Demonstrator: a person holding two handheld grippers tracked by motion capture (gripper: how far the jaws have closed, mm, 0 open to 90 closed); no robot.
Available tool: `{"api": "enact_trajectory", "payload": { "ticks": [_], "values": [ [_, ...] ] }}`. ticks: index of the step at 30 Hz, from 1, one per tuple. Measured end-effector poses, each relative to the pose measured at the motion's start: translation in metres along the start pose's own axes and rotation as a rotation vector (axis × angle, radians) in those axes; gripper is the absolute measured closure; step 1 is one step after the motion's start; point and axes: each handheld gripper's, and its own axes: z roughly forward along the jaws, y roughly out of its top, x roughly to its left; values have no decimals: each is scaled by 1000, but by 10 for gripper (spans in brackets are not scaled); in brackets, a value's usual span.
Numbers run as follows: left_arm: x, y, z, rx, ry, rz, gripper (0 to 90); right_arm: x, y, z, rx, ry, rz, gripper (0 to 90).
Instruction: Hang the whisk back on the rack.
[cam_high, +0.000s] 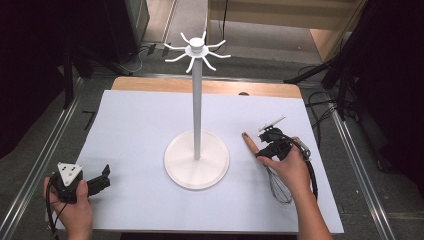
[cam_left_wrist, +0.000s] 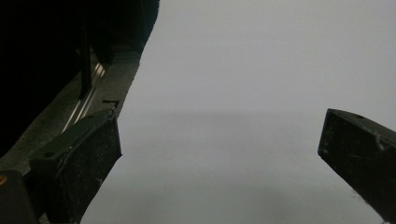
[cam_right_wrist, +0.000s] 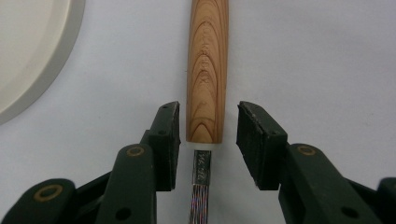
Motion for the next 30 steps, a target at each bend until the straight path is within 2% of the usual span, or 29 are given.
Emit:
{"api": "enact_trajectory", "payload": {
  "ticks": [8,19,22,25,27,30],
  "values": [
    [0,0,0,1,5,-2,2,4,6,12,26,-19,1,673],
    [0,0,0,2,5,1,2,8,11,23,67,-48,-3,694],
    [-1,0,0,2,7,3,2,4,11,25,70,-22,41,696],
    [0,0,0,2,7,4,2,4,12,25,77,-24,40,698],
    [-1,0,0,1,6,5,1,7,13,25,89,-41,19,700],
    [0,0,0,2,4,3,1,11,13,25,87,-63,22,701]
  ]
}}
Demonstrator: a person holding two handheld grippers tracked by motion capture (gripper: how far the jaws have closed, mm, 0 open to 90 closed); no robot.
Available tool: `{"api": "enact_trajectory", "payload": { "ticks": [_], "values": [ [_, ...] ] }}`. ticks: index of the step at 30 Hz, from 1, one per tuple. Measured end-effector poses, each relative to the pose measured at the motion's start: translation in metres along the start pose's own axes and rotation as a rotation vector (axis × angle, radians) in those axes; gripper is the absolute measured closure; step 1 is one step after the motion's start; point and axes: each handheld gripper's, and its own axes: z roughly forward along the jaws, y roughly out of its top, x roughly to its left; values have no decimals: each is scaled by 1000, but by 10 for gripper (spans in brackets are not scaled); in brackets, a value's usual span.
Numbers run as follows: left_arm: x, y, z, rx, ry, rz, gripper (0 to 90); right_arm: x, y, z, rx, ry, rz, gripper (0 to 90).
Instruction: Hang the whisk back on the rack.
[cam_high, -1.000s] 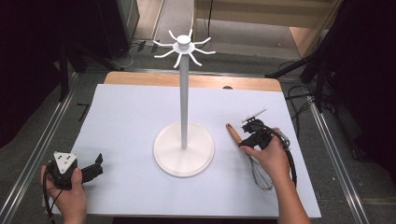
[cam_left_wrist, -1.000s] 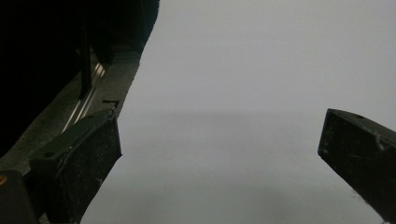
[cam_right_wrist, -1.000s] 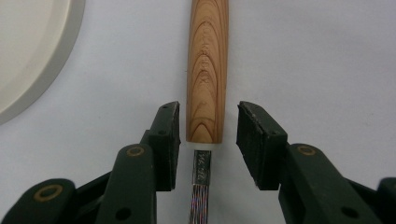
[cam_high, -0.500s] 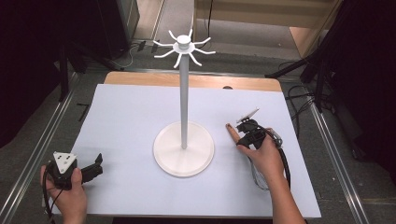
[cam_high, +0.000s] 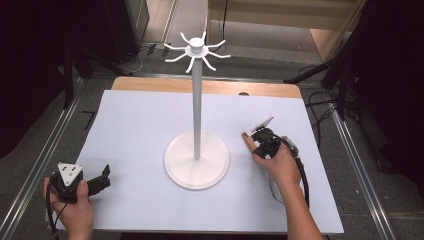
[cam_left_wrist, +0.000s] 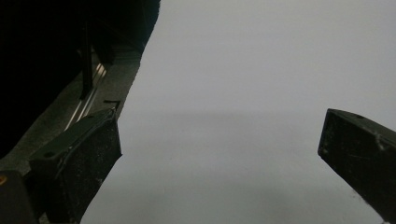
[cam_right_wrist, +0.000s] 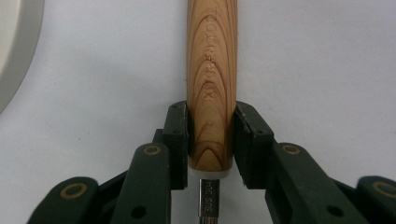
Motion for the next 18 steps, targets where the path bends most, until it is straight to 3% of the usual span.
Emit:
{"api": "enact_trajectory", "payload": {
  "ticks": [8,9,11,12,14,15,16,18],
  "values": [
    [0,0,0,1,-2,-2,2,-4,-10,-3,-72,17,5,703],
    [0,0,0,0,-1,-2,2,-6,-11,-8,-103,22,4,703],
    [0,0,0,-1,-2,-2,2,-5,-12,-12,-112,27,4,704],
    [0,0,0,-2,-1,-3,2,-5,-13,-18,-151,46,0,704],
    [0,0,0,-1,0,-3,2,-4,-14,-22,-167,50,7,704],
    [0,0,0,-1,0,-3,2,-4,-17,-30,-210,60,3,704],
    [0,0,0,-1,0,-3,2,-4,-17,-30,-210,60,3,704],
    [0,0,0,-1,0,0,2,-4,-21,-39,-268,75,9,704]
  ]
}}
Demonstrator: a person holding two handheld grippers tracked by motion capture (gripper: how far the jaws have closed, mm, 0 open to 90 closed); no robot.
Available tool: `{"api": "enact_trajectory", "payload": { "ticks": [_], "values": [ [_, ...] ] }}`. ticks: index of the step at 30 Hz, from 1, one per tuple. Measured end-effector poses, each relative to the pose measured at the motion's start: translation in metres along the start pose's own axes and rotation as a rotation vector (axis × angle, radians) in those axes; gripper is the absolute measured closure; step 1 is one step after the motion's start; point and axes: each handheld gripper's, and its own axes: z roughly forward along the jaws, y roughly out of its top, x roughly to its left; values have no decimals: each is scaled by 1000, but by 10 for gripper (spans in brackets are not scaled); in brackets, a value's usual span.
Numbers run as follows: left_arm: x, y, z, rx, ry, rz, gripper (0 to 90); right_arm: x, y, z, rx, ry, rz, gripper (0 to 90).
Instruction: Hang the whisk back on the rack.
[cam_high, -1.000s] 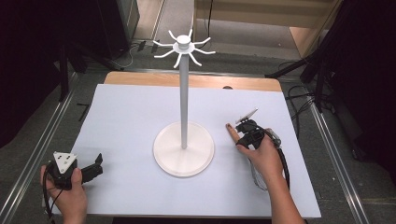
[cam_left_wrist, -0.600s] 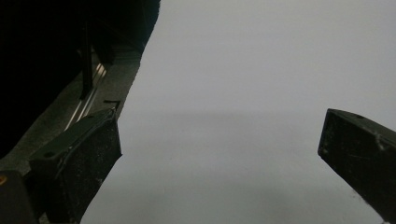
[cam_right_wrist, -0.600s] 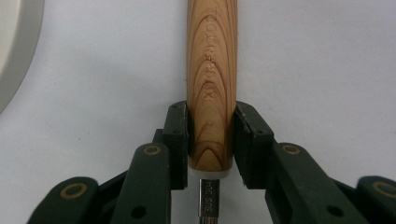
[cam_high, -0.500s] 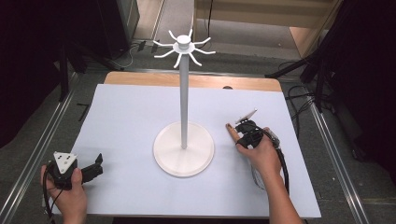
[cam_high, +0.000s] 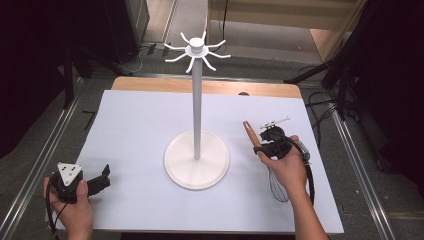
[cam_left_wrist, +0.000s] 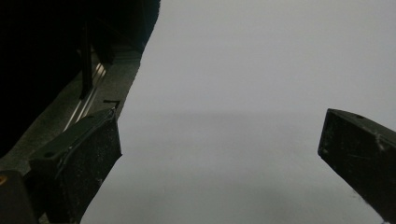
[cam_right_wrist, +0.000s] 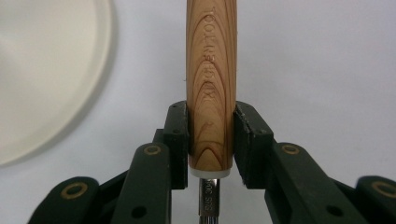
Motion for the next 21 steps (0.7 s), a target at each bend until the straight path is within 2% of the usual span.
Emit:
{"api": "enact_trajectory", "payload": {
  "ticks": [4,6,7,8,12,14,15,18,21],
  "values": [
    [-1,0,0,0,4,8,2,1,-4,-16,-124,40,8,705],
    [0,0,0,-4,1,3,2,4,-6,-26,-191,44,-9,705],
    [0,0,0,-4,1,0,2,5,-7,-30,-215,53,-6,705],
    [0,0,0,-3,1,-2,2,5,-7,-30,-215,53,-6,705],
    [-1,0,0,2,6,12,2,9,-9,-43,-329,93,-2,705],
    [-1,0,0,1,7,12,2,11,-10,-48,-369,102,-7,705],
    [-1,0,0,1,6,10,2,13,-12,-55,-421,123,-5,706],
    [-1,0,0,0,7,10,2,16,-13,-59,-458,146,-5,705],
    [-1,0,0,-2,6,8,2,25,-15,-68,-515,143,-33,706]
  ]
}}
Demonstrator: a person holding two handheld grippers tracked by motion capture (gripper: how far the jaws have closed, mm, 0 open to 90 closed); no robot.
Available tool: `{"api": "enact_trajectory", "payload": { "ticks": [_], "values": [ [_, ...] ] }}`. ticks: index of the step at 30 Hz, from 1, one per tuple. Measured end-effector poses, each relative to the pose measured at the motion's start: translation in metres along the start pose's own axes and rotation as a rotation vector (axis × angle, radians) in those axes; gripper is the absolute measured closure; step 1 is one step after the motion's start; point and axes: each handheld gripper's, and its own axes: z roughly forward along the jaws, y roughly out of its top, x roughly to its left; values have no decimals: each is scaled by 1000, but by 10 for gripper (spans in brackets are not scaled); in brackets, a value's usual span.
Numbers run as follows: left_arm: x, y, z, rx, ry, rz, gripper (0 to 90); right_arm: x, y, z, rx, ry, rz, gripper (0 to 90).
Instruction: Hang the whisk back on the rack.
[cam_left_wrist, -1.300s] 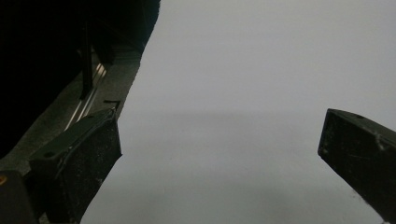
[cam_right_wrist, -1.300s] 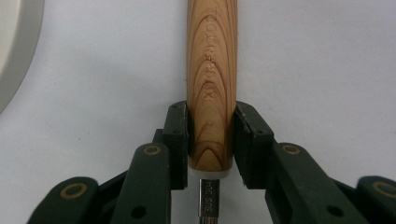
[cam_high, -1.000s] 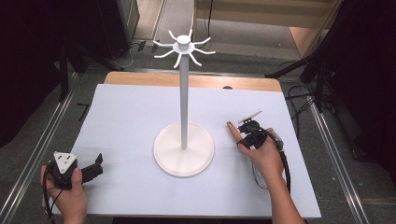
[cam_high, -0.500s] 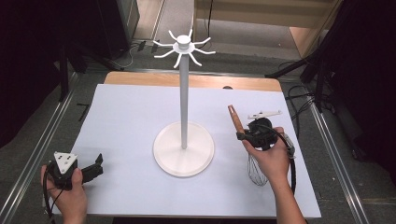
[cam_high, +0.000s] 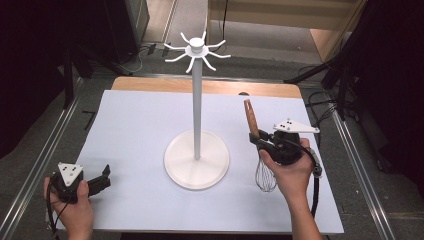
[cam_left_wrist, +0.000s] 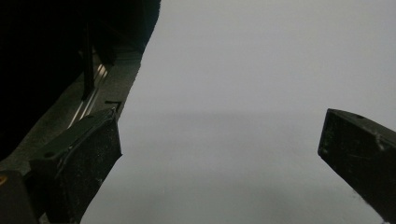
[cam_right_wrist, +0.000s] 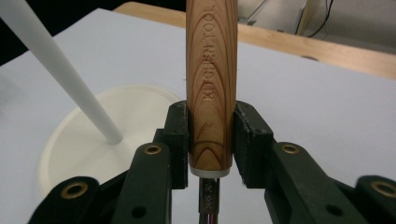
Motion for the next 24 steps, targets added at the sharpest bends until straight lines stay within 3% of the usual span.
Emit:
{"api": "enact_trajectory", "payload": {
  "ticks": [6,9,24],
  "values": [
    [0,0,0,1,-3,0,2,13,8,-9,-79,18,-19,706],
    [1,0,0,3,-3,-2,2,17,11,-11,-93,2,-40,705],
    [1,0,0,9,-6,-10,2,37,24,-23,-260,69,-61,706]
  ]
}}
